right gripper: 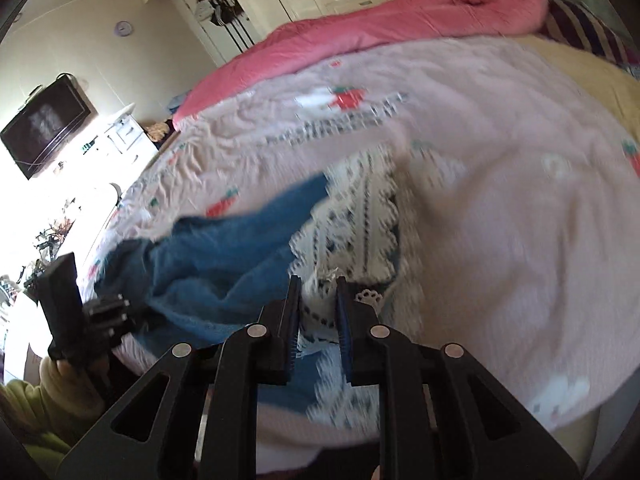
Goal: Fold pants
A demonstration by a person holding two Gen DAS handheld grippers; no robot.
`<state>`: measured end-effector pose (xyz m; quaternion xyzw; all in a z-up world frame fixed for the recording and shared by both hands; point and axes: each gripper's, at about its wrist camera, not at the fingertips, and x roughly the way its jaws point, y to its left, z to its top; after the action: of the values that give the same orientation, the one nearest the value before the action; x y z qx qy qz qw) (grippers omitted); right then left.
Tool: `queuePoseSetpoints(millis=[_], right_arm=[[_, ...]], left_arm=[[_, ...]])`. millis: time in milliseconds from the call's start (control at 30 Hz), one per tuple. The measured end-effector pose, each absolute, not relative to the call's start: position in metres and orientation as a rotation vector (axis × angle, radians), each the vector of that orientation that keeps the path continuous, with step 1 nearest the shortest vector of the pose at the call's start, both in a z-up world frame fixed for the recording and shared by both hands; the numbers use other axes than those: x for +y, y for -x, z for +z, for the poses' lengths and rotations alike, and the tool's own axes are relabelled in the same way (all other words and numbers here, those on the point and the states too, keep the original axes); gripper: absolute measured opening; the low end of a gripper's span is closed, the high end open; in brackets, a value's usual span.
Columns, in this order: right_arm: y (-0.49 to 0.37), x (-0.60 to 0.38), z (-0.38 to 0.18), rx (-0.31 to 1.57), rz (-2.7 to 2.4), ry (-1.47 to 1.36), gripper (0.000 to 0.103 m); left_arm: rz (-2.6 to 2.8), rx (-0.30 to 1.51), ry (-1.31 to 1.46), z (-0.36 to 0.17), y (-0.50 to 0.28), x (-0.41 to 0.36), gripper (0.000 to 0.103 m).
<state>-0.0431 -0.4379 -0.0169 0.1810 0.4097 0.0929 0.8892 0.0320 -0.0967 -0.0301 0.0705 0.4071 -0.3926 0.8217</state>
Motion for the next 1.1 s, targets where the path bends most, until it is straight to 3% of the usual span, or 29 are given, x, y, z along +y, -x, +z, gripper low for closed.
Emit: queuePoseSetpoints(millis=[267,567,667,733,1100], right_arm=[[0.061,-0.444,-0.031,0.879,0.192,-0.378,0.016],[0.070,-0.441,-0.037,0.920,0.200,-0.355,0.029],[0.070,-0.439,-0.040,0.946,0.191,-0.326,0.029],[0.071,-0.438,-0.041,0.959,0.182,-0.292,0.010],[0.080,-0.448,-0.047,0.968,0.196,-0.261,0.008]], left_arm=[[-0.850,0.838,-0.201,-0.026,-0.020,-0.098,0.000],[-0.866,0.815,-0.276,-0.028,-0.011,-0.105,0.000],[-0.869,0.820,-0.299,-0.030,-0.009,-0.109,0.000],[-0.863,0.819,-0.312,-0.031,-0.008,-0.111,0.000],[-0.905,0.804,-0.409,-0.026,0.014,-0.108,0.000]])
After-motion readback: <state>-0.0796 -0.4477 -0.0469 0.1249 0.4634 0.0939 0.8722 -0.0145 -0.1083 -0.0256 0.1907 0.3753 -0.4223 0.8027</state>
